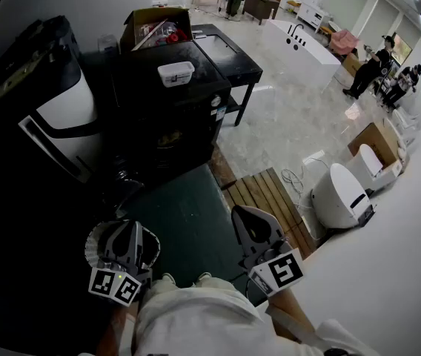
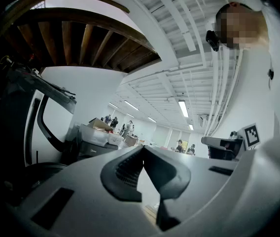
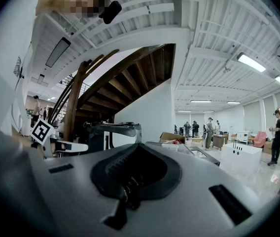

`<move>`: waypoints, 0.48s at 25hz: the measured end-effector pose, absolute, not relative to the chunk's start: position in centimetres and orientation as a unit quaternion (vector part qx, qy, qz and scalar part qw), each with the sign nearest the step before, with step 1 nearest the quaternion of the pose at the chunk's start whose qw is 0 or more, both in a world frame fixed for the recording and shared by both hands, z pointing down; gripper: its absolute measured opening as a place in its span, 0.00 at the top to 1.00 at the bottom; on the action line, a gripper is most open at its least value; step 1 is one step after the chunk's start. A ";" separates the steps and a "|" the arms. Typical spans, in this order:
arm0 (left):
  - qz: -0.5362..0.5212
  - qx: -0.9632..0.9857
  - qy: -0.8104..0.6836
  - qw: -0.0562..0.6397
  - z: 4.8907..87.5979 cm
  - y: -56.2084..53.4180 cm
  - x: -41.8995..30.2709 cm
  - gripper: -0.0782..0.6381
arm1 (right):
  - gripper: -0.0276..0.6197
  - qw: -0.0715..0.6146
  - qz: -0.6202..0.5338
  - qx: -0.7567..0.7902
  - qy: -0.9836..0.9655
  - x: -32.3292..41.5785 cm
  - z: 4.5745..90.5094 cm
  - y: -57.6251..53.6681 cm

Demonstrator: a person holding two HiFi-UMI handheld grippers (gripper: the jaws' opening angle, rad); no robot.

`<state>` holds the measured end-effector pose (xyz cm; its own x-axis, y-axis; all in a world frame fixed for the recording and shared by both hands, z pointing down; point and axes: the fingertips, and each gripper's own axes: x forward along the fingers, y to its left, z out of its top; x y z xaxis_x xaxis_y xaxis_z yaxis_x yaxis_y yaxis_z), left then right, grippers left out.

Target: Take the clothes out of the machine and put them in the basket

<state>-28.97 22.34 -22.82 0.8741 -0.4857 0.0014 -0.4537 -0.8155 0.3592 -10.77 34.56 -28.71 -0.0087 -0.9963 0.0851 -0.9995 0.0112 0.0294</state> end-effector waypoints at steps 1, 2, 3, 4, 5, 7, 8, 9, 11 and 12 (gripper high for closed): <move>-0.045 0.952 -0.246 0.177 -22.8 22.3 -28.9 0.87 | 0.94 0.041 0.019 0.703 -0.710 -10.7 -28.7 34.5; -0.046 0.952 -0.246 0.178 -22.7 22.2 -28.8 0.87 | 0.94 0.041 0.019 0.703 -0.710 -10.7 -28.6 34.5; -0.046 0.952 -0.246 0.178 -22.6 22.2 -28.8 0.87 | 0.94 0.041 0.020 0.703 -0.710 -10.7 -28.5 34.5; -0.046 0.952 -0.245 0.179 -22.6 22.2 -28.7 0.87 | 0.94 0.041 0.021 0.703 -0.710 -10.7 -28.4 34.5; -0.046 0.952 -0.245 0.180 -22.5 22.1 -28.7 0.87 | 0.94 0.042 0.022 0.703 -0.710 -10.6 -28.2 34.4; -0.046 0.951 -0.245 0.180 -22.3 22.0 -28.6 0.87 | 0.94 0.043 0.025 0.703 -0.709 -10.6 -27.9 34.4; -0.048 0.951 -0.245 0.181 -22.3 22.0 -28.6 0.87 | 0.94 0.044 0.025 0.703 -0.709 -10.5 -27.9 34.3; -0.051 0.951 -0.245 0.182 -22.4 21.9 -28.6 0.87 | 0.94 0.044 0.026 0.702 -0.710 -10.5 -27.8 34.3; -0.061 0.950 -0.244 0.185 -22.6 21.8 -28.5 0.87 | 0.94 0.039 0.029 0.697 -0.715 -10.4 -27.8 34.4; -0.065 0.949 -0.243 0.188 -22.7 21.8 -28.4 0.87 | 0.94 0.032 0.033 0.693 -0.720 -10.4 -27.9 34.5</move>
<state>-28.36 21.81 -22.71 0.8735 -0.4857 -0.0326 -0.4365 -0.8112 0.3890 -10.41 34.48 -27.88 -0.0386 -0.9951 0.0912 -0.9993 0.0384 -0.0029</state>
